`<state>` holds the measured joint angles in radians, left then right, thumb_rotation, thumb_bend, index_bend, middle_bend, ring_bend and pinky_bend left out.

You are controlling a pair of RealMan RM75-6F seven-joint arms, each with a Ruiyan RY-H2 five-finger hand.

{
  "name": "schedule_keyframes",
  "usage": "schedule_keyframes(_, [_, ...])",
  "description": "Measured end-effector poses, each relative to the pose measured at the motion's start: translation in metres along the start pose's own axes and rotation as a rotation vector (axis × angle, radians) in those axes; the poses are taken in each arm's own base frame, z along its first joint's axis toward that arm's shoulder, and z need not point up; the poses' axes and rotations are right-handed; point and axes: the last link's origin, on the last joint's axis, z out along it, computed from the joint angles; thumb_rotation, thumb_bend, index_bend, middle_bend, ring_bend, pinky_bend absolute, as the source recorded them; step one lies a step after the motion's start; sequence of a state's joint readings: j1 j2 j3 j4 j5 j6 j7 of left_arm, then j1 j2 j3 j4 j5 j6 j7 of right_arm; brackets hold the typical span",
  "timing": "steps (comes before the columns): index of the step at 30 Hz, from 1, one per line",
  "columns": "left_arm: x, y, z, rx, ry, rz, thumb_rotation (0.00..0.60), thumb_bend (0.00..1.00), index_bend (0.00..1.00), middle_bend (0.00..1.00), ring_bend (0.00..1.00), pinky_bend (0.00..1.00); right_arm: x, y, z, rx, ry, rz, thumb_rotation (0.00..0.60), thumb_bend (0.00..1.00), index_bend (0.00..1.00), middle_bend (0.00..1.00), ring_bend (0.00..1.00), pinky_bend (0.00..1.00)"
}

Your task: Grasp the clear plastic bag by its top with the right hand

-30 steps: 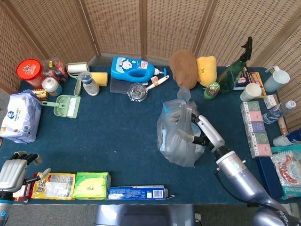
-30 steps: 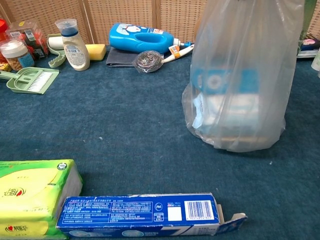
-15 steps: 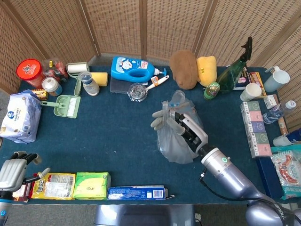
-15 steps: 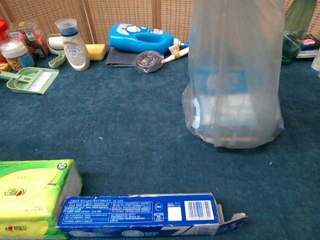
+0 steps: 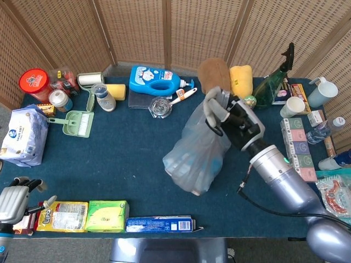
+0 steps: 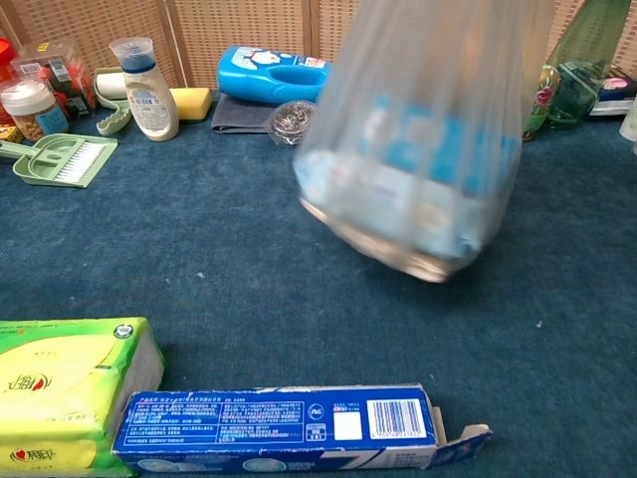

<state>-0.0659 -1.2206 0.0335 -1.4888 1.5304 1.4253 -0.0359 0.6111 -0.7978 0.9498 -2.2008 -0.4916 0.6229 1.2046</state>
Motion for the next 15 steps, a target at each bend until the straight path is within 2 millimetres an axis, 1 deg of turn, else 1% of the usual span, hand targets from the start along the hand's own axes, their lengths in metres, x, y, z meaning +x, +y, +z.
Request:
schedule_keyframes(7, [0.006, -0.001, -0.005, 0.008, 0.013, 0.006, 0.000, 0.15, 0.46, 0.51, 0.44, 0.24, 0.002, -0.042, -0.013, 0.112, 0.001, 0.026, 0.600, 0.55, 0.59, 0.66, 0.76, 0.90])
schedule_keyframes(10, [0.007, 0.000, -0.006, 0.008, 0.014, 0.005, 0.000, 0.15, 0.46, 0.51, 0.44, 0.24, 0.002, -0.049, -0.016, 0.114, -0.006, 0.025, 0.600, 0.55, 0.59, 0.66, 0.76, 0.90])
schedule_keyframes(15, [0.009, -0.002, -0.009, 0.015, 0.018, 0.009, 0.000, 0.15, 0.46, 0.51, 0.44, 0.24, 0.003, -0.050, -0.015, 0.100, -0.010, 0.017, 0.600, 0.55, 0.59, 0.66, 0.76, 0.90])
